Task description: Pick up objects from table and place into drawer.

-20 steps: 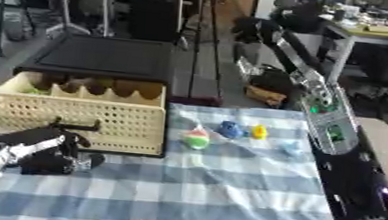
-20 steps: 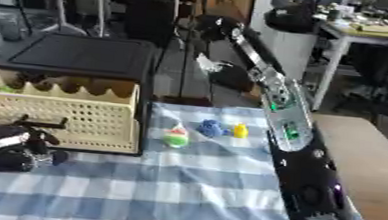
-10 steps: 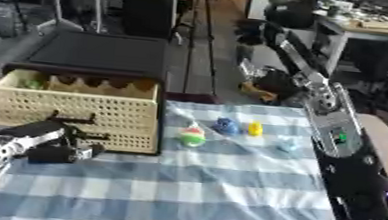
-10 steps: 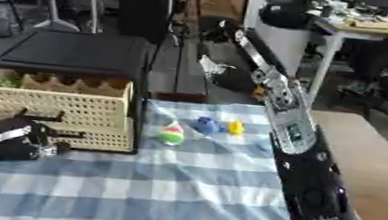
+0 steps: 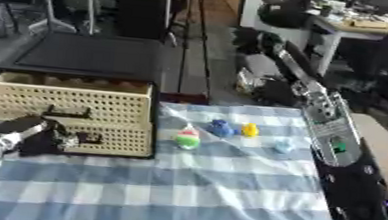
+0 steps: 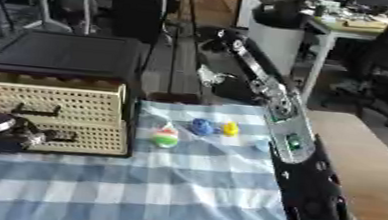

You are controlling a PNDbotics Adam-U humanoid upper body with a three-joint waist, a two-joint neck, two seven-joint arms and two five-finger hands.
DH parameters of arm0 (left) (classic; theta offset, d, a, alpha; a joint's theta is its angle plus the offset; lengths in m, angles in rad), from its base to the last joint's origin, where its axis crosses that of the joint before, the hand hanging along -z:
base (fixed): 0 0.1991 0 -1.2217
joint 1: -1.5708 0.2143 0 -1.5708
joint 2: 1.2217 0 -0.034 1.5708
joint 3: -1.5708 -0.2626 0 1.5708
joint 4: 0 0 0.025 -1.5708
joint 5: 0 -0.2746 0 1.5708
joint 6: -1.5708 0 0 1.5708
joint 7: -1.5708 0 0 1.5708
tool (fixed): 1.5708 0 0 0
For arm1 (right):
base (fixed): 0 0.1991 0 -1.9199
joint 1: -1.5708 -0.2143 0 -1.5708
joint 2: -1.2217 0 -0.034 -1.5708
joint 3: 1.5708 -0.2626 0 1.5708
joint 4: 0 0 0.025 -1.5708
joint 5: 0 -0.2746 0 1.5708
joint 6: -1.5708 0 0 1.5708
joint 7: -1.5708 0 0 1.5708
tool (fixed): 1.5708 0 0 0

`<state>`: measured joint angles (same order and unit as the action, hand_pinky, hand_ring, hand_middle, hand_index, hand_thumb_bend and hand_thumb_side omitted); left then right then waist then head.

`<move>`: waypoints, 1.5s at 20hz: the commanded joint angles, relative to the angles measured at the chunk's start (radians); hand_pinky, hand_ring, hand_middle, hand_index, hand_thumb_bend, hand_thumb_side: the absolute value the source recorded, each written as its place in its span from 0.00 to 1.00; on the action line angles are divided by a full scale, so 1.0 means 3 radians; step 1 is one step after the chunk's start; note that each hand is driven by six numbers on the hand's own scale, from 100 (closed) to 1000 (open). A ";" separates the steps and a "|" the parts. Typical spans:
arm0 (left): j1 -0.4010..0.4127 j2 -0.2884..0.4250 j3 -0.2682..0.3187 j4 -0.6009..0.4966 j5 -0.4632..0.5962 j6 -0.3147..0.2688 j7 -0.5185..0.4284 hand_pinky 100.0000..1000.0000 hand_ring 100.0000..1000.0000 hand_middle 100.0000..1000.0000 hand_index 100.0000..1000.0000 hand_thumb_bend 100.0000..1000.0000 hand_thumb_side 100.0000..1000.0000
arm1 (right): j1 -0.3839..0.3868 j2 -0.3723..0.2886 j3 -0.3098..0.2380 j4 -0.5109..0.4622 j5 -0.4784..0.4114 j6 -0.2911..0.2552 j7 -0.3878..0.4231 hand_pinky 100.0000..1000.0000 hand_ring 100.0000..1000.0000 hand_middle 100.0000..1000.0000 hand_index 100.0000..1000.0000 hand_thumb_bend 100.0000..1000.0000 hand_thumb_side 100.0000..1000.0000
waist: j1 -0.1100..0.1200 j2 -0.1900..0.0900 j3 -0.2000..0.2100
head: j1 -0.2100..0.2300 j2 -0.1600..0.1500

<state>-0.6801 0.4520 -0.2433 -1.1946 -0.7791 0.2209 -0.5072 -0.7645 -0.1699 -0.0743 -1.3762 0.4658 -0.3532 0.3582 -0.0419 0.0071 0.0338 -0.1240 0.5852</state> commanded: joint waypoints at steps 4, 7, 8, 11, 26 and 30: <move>-0.0153 0.0080 0.0126 0.0178 -0.0044 0.0049 0.0161 0.60 0.69 0.73 0.83 0.39 1.00 | -0.0097 0.0011 -0.0016 -0.0039 0.0056 -0.0021 0.0022 0.77 0.74 0.73 0.89 0.00 0.35 | 0.0008 -0.0018 -0.0050 | 0.0004 -0.0079; -0.0178 0.0093 0.0167 0.0281 -0.0075 0.0069 0.0194 0.59 0.67 0.72 0.82 0.37 1.00 | -0.0094 0.0013 -0.0017 -0.0036 0.0058 -0.0022 0.0027 0.77 0.74 0.73 0.89 0.00 0.35 | 0.0011 -0.0013 -0.0070 | 0.0002 -0.0092; -0.0183 0.0094 0.0182 0.0316 -0.0079 0.0077 0.0210 0.59 0.67 0.71 0.82 0.39 1.00 | -0.0093 0.0014 -0.0016 -0.0036 0.0058 -0.0022 0.0030 0.77 0.74 0.73 0.89 0.00 0.36 | 0.0013 -0.0011 -0.0075 | 0.0004 -0.0091; -0.0187 0.0097 0.0218 0.0379 -0.0062 0.0086 0.0313 0.57 0.64 0.69 0.80 0.38 1.00 | -0.0088 0.0020 -0.0013 -0.0037 0.0056 -0.0029 0.0039 0.77 0.74 0.72 0.89 0.00 0.38 | 0.0015 -0.0006 -0.0090 | 0.0015 -0.0085; 0.0498 0.0531 0.0372 -0.1090 0.0578 0.0126 0.0679 0.51 0.54 0.59 0.74 0.34 1.00 | 0.0113 -0.0176 -0.0022 -0.0139 -0.0137 -0.0032 0.0073 0.70 0.71 0.71 0.89 0.00 0.39 | 0.0010 -0.0048 -0.0020 | -0.0014 -0.0023; 0.0820 0.0592 0.0471 -0.1715 0.0724 0.0149 0.0744 0.50 0.52 0.58 0.73 0.35 1.00 | 0.0223 -0.0308 -0.0018 -0.0224 -0.0300 -0.0043 0.0063 0.68 0.69 0.70 0.88 0.00 0.39 | 0.0003 -0.0050 0.0009 | -0.0007 -0.0016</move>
<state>-0.4238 0.5916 -0.1236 -1.6401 -0.5775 0.2638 -0.2936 -0.6830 -0.2267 -0.0743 -1.4140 0.3971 -0.3620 0.3770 -0.0447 0.0036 0.0372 -0.1253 0.5733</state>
